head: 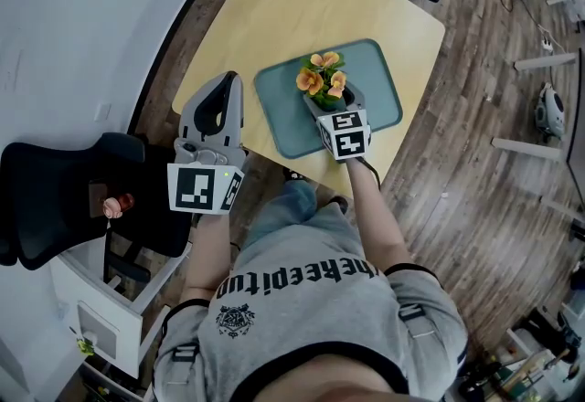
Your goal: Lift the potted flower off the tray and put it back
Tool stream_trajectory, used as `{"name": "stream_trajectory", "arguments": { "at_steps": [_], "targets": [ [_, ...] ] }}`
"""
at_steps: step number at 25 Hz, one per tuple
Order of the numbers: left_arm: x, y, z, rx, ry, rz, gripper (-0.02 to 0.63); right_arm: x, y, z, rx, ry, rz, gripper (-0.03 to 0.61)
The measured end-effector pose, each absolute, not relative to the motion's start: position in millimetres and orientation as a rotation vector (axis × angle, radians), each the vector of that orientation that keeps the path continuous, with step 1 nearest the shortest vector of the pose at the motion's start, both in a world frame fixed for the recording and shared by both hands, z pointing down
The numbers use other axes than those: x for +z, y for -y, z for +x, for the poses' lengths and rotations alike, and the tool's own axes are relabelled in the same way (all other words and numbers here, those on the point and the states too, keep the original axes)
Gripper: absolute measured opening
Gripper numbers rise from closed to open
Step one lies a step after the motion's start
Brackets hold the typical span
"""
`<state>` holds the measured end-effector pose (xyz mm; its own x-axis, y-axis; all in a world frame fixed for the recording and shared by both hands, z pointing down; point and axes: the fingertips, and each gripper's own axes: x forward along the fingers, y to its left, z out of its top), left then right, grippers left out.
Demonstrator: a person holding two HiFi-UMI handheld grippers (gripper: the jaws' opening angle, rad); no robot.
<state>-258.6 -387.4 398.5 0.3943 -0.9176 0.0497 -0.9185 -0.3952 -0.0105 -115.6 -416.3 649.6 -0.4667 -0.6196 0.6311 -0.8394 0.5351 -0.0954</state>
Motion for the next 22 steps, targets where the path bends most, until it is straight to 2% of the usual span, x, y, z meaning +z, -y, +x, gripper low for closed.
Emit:
{"name": "stream_trajectory", "arguments": {
  "at_steps": [22],
  "targets": [
    [399.0,386.7,-266.4,0.068,1.725,2.6,0.003,659.7,413.4,-118.8,0.512,2.2,1.175,0.353]
  ]
}}
